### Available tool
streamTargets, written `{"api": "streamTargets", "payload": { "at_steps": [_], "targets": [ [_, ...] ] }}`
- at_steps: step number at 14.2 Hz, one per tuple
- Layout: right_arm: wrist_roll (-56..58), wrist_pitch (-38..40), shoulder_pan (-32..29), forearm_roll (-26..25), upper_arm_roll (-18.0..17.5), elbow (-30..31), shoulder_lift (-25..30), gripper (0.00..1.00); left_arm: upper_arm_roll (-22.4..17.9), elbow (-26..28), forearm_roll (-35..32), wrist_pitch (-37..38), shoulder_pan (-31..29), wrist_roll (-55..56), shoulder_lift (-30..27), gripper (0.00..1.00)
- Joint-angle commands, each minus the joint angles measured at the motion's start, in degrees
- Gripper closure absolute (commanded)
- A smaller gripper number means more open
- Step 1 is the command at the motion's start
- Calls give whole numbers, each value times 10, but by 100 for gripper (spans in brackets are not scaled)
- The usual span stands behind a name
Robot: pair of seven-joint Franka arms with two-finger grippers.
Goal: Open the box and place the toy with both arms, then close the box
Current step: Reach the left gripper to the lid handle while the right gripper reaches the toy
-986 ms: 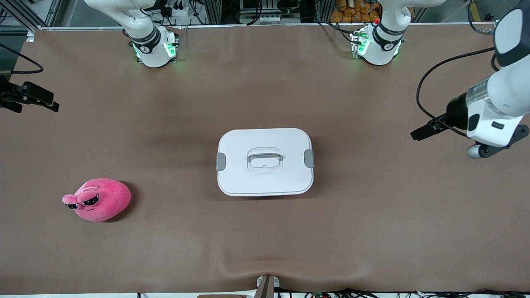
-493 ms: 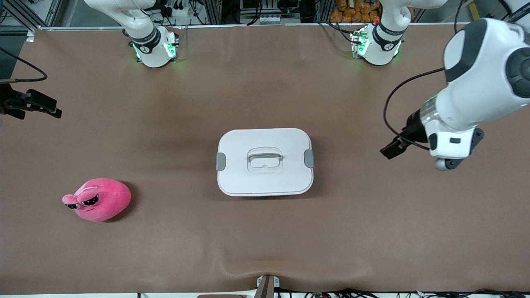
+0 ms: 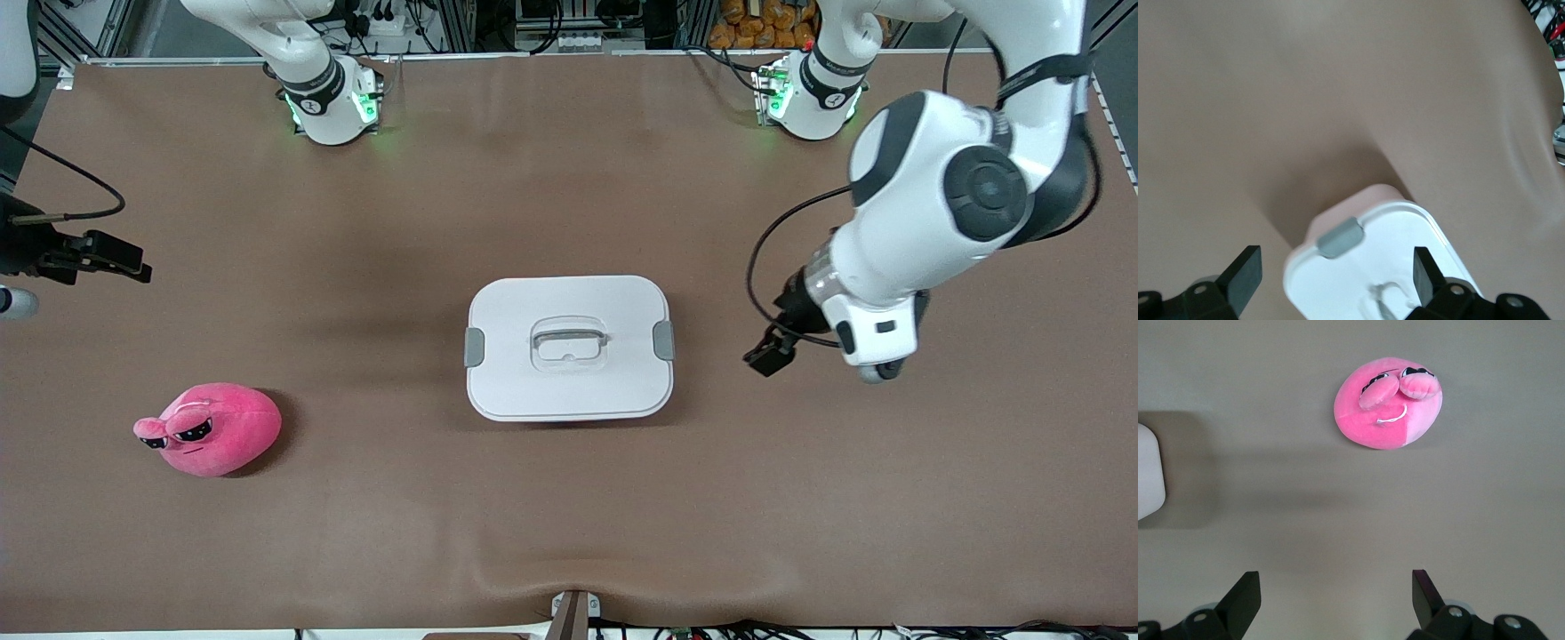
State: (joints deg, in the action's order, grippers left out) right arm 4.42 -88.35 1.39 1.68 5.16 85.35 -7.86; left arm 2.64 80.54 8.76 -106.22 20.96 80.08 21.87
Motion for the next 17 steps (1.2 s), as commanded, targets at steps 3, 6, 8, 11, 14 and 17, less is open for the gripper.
{"api": "streamTargets", "payload": {
  "at_steps": [3,6,8,11,14,17],
  "targets": [
    [33,-81,9,2,3,67,-1,0,-6,-64,7,-21,50,154,68,0],
    [70,-202,20,-5,3,149,-22,0,-5,-64,8,-64,64,228,83,0],
    [111,-209,20,-6,3,149,-23,0,-8,-64,7,-83,83,255,91,0],
    [126,-212,26,-15,3,149,-27,0,-11,-64,6,-114,103,295,112,0],
    [201,-231,40,-53,3,148,-35,0,-12,-65,6,-161,126,354,132,0],
    [289,-268,33,-53,3,148,-61,0,-11,-65,6,-188,145,405,149,0]
  ]
}}
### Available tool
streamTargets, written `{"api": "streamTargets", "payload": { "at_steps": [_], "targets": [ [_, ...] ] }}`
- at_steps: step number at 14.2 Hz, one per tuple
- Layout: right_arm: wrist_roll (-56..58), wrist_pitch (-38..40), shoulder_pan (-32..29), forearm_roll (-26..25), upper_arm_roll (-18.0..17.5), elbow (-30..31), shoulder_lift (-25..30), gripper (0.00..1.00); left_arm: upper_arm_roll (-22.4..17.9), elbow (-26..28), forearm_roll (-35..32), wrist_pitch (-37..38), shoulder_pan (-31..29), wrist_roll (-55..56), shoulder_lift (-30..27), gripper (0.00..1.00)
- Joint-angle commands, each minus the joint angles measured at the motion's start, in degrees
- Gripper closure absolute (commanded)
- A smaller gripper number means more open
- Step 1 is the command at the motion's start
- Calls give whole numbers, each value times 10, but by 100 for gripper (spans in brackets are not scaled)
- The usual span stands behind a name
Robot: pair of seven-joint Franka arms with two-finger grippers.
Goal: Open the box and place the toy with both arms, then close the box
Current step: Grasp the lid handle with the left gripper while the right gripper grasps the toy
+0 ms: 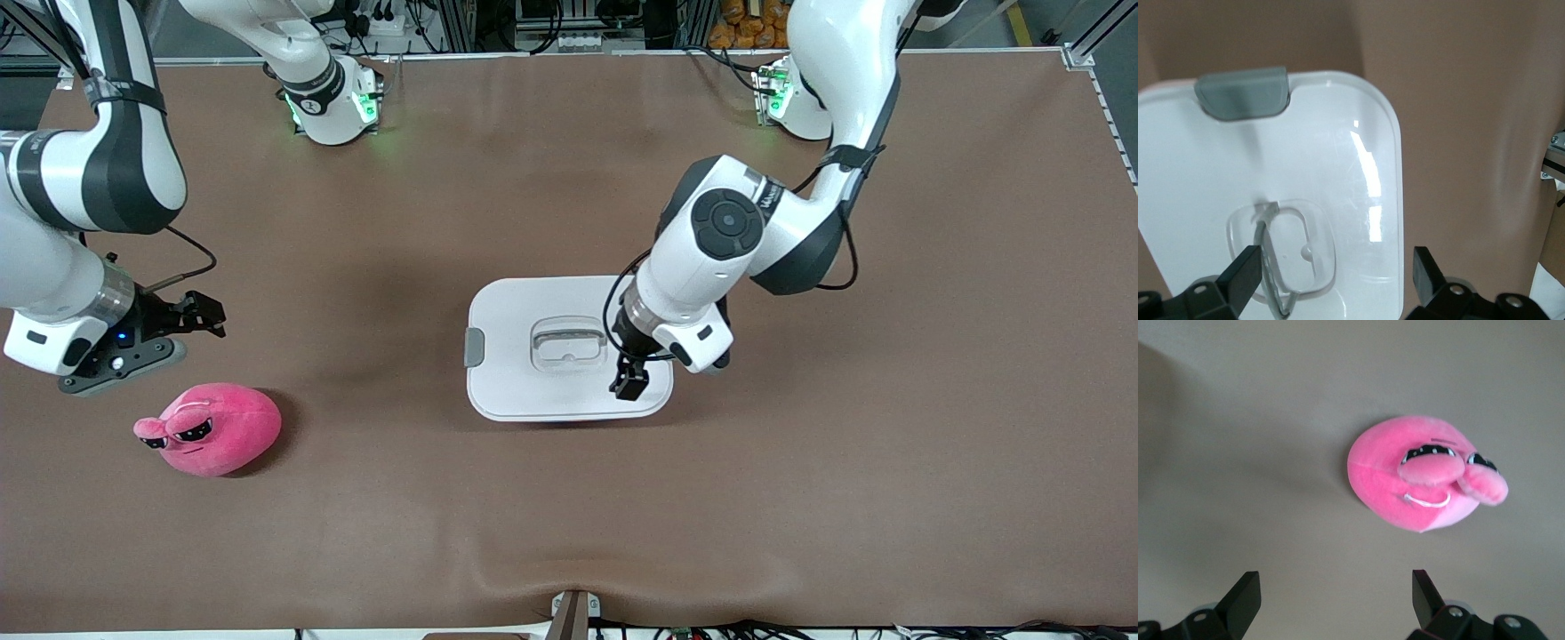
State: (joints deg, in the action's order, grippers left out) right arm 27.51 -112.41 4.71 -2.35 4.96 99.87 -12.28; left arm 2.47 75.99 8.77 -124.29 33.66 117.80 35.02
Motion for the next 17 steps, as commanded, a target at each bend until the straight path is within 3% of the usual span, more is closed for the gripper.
{"api": "streamTargets", "payload": {
  "at_steps": [1,10,17],
  "targets": [
    [109,-50,-6,-12,5,1,-28,0,-10,-19,6,-8,24,36,17,0],
    [558,-156,-52,-3,4,-38,-111,0,-4,-15,6,22,62,83,26,0],
    [642,-184,-45,-3,2,-36,-136,0,-5,-7,-67,47,80,78,46,0]
  ]
}}
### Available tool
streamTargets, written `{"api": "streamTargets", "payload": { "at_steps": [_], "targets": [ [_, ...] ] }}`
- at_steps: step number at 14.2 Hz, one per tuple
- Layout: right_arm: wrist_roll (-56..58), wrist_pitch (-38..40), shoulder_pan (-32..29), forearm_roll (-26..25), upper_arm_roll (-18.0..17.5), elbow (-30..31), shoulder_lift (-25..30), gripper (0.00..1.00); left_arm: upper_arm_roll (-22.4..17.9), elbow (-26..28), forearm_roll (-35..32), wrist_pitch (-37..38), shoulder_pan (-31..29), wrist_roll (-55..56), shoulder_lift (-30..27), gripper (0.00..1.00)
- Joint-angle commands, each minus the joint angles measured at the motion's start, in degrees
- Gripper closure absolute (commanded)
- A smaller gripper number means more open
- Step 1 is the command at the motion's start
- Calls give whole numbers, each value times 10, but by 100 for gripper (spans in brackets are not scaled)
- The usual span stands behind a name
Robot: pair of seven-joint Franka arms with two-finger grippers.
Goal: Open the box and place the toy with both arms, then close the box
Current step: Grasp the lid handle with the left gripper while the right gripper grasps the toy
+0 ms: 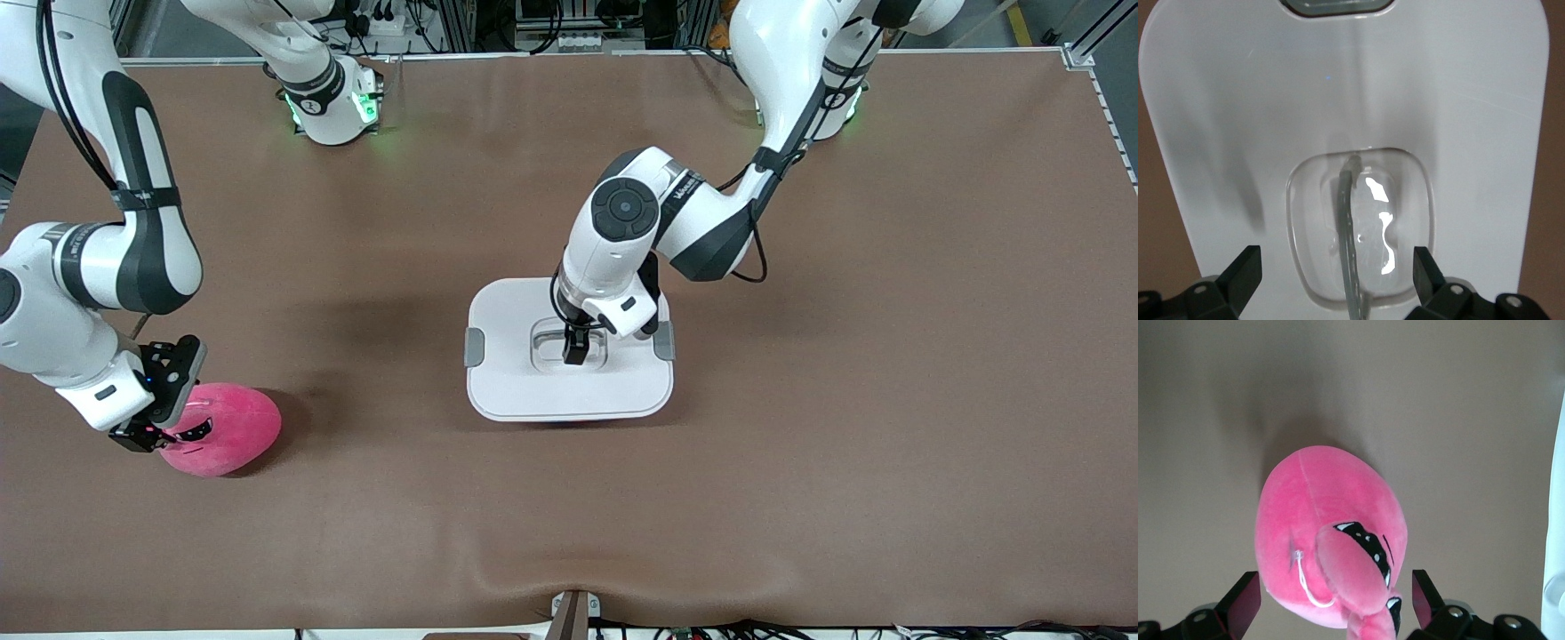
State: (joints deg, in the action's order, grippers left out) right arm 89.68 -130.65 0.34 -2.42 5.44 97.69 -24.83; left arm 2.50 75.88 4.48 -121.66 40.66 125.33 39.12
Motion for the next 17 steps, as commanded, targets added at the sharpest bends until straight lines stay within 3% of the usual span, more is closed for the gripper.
{"api": "streamTargets", "payload": {
  "at_steps": [1,4,8,10,13,14,17],
  "targets": [
    [20,0,-2,-1,-3,-14,-18,0,-6,-6,-25,21,11,3,5,0],
    [21,0,-3,-1,-3,-13,-32,0,-7,-6,-25,31,15,3,5,0],
    [21,-1,-2,-1,-10,-13,-34,0,-6,-8,-45,63,18,5,-3,8],
    [21,-1,-1,8,-10,-13,-34,35,-6,-9,-41,68,23,9,-3,9],
    [16,3,4,11,-10,-14,-32,54,-5,-11,-37,74,21,27,-5,15],
    [11,4,5,11,-10,-14,-30,69,-6,-11,-36,74,21,33,-5,20],
    [-2,5,8,11,-9,-18,-28,78,-7,-11,-36,82,17,33,-12,24]
  ]
}}
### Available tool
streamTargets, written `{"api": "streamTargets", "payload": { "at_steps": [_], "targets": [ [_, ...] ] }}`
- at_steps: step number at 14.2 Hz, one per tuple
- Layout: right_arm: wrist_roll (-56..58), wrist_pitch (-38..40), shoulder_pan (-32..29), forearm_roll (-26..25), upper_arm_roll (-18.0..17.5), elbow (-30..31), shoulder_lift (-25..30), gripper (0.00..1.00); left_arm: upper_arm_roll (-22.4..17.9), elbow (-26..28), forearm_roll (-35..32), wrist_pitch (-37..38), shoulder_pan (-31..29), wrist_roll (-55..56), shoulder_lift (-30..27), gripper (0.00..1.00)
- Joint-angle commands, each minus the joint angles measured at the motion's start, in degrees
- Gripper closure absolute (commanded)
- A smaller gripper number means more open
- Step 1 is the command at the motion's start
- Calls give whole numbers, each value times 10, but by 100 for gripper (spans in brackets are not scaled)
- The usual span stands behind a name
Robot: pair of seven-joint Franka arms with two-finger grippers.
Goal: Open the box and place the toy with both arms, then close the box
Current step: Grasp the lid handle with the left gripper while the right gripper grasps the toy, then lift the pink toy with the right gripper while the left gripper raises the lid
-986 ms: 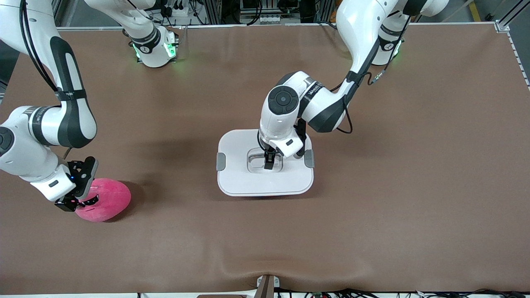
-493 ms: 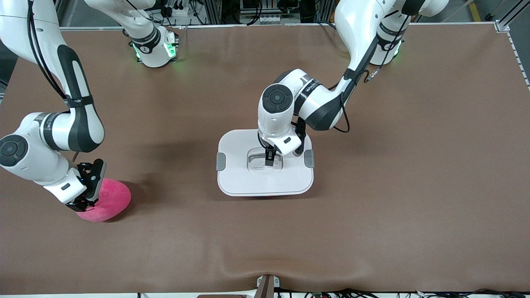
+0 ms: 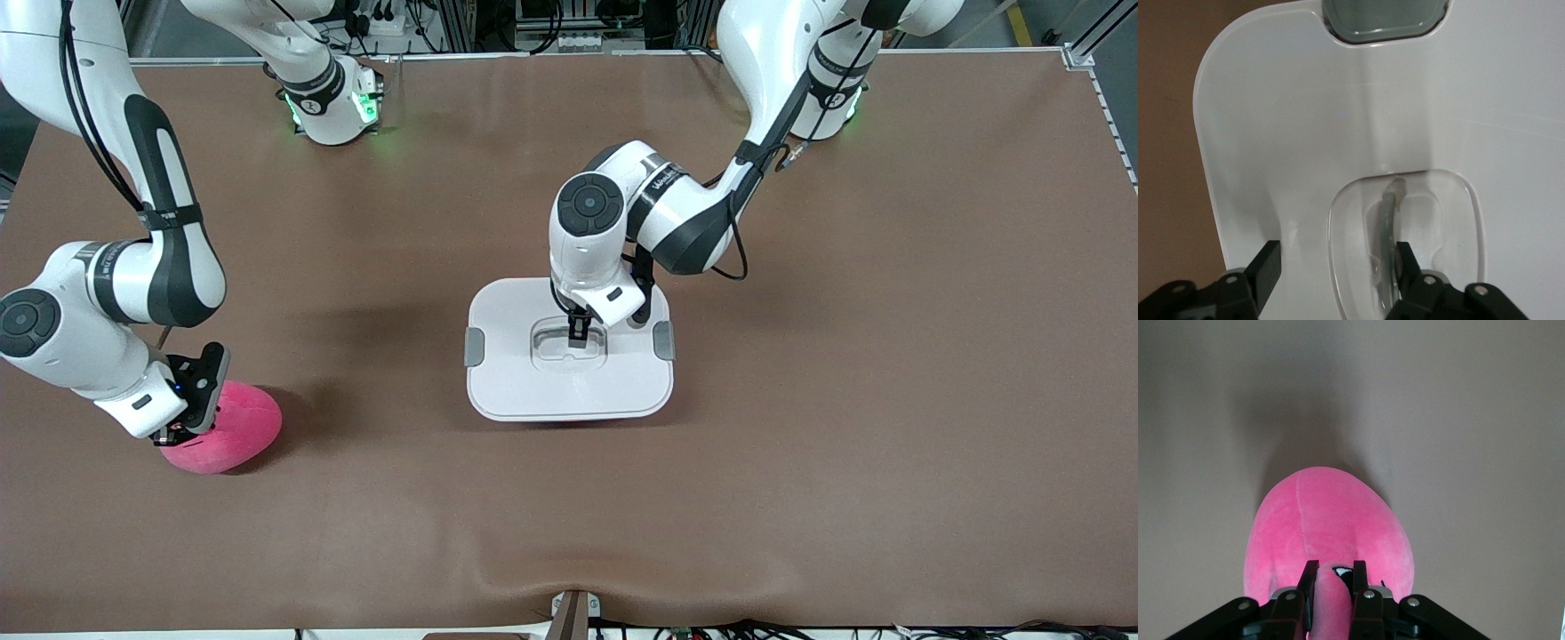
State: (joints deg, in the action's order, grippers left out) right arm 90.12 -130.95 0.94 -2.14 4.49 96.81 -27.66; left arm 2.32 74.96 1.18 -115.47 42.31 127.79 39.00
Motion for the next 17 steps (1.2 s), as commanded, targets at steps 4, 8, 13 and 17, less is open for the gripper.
{"api": "streamTargets", "payload": {
  "at_steps": [4,8,13,17],
  "targets": [
    [1,10,-1,-1,3,-25,2,100,-6,-3,-3,19,1,10,-10,27],
    [-62,69,-4,-2,5,-51,11,100,-7,-4,-3,14,3,17,-8,40],
    [-225,152,-16,5,5,-88,14,100,-7,-9,-3,11,2,18,-8,49],
    [-337,183,-19,8,4,-88,38,100,-7,-9,-3,11,1,18,-9,60]
  ]
}}
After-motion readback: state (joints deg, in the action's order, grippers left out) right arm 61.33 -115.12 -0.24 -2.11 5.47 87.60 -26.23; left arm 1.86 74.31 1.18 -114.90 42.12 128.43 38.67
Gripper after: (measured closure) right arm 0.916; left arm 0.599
